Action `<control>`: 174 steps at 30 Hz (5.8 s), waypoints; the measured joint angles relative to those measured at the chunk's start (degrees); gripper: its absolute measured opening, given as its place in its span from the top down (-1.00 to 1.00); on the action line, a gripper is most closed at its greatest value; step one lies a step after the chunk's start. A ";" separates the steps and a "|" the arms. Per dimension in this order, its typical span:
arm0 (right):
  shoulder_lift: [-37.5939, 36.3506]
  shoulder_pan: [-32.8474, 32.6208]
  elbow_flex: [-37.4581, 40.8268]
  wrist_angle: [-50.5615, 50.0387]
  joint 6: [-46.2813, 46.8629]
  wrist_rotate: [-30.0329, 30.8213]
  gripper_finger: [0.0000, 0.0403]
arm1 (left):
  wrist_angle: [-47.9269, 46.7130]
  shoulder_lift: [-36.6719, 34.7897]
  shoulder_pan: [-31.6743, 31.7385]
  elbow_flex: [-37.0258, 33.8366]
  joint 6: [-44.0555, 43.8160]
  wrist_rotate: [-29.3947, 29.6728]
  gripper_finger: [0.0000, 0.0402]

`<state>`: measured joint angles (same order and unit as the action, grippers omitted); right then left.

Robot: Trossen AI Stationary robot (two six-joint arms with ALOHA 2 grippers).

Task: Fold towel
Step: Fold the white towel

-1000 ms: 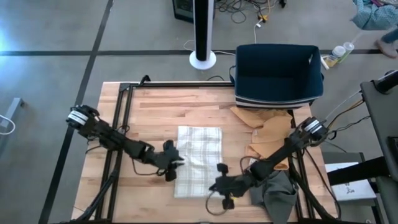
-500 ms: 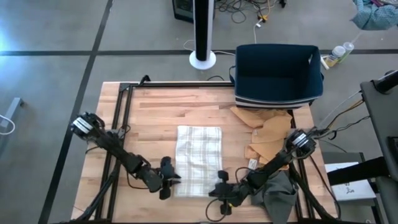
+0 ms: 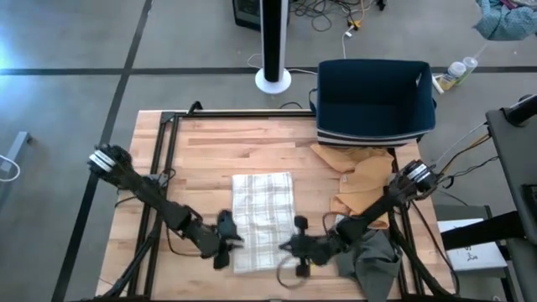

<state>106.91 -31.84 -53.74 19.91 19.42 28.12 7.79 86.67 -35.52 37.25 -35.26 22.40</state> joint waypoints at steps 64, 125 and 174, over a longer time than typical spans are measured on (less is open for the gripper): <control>0.39 8.49 16.81 14.55 2.05 -7.13 0.94 | 5.54 -13.12 1.30 -13.66 -3.48 -0.03 0.99; -15.63 22.14 11.22 -12.99 26.85 -7.48 0.50 | -4.71 -21.15 16.37 -15.41 -19.25 -2.57 0.86; -0.57 37.49 6.39 -7.05 32.02 -17.87 0.04 | 4.72 -11.03 37.32 -23.36 -13.22 -11.24 0.98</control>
<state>106.34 5.65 -47.35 12.86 51.44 10.25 12.51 75.64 1.80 13.89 -48.47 11.16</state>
